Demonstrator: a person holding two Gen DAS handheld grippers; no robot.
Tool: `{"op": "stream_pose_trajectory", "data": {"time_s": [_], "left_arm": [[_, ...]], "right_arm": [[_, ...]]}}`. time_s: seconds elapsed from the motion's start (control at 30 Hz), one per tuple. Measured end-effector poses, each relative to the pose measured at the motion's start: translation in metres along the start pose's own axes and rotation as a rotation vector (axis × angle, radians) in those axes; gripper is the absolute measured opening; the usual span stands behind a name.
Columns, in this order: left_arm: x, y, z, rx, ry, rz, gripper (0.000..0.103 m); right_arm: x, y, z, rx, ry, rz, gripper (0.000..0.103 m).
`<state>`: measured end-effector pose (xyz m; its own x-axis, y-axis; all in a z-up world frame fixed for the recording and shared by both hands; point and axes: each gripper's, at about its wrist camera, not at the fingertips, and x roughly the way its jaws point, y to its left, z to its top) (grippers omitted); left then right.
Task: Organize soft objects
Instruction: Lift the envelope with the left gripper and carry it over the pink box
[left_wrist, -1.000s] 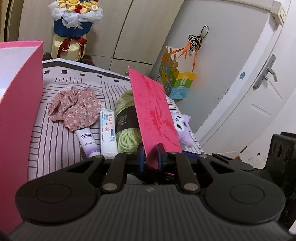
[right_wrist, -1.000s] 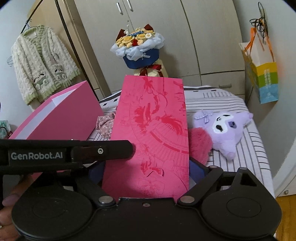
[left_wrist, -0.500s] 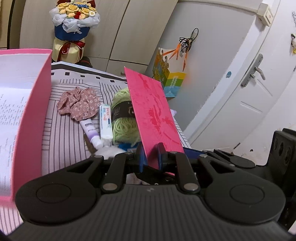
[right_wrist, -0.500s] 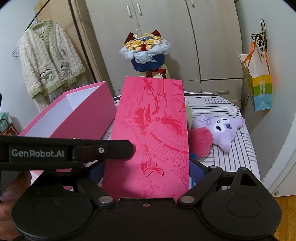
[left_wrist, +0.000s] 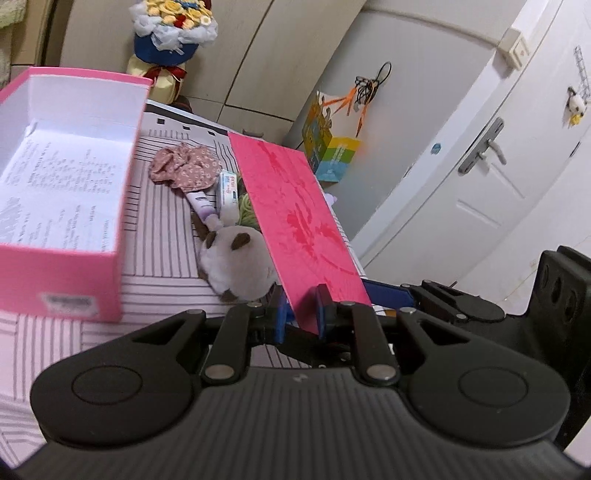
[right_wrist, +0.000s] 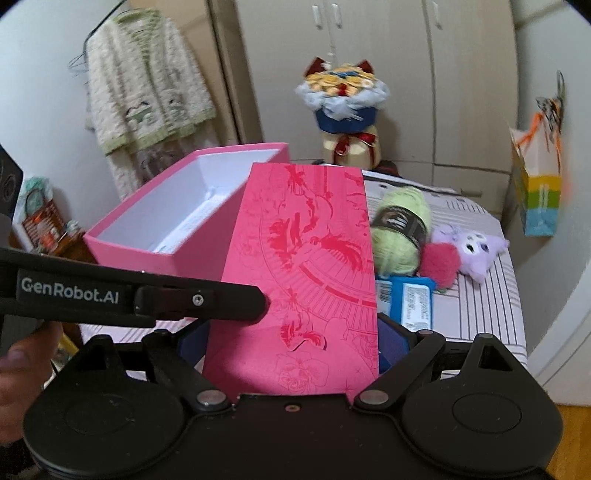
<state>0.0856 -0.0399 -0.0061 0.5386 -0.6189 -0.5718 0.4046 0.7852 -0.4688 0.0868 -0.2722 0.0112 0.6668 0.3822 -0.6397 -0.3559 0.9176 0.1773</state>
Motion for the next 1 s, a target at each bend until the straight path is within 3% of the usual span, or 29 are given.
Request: {"op": "stream_pose_trajectory", "data": {"time_s": [0.27,0.57,0.8,1.0], "left_arm": [[-0.058,0.019,0.001,-0.033,-0.064,0.009,0.015],[-0.092,0.059,0.026,-0.043,-0.082,0.063,0.016],[-0.081,0.102,0.064,-0.061,-0.092,0.101,0.016],[-0.051,0.147,0.099,-0.108,-0.026,0.125,0.017]], "right_arm": [[-0.016,0.051,0.014,-0.077,-0.056,0.045,0.094],[0.016,0.088,0.043,-0.061,-0.074,0.147,0.094],[0.063,0.108,0.073,-0.057,-0.088,0.134,0.094],[0.118,0.109,0.104,-0.085,-0.015,0.112,0.094]]}}
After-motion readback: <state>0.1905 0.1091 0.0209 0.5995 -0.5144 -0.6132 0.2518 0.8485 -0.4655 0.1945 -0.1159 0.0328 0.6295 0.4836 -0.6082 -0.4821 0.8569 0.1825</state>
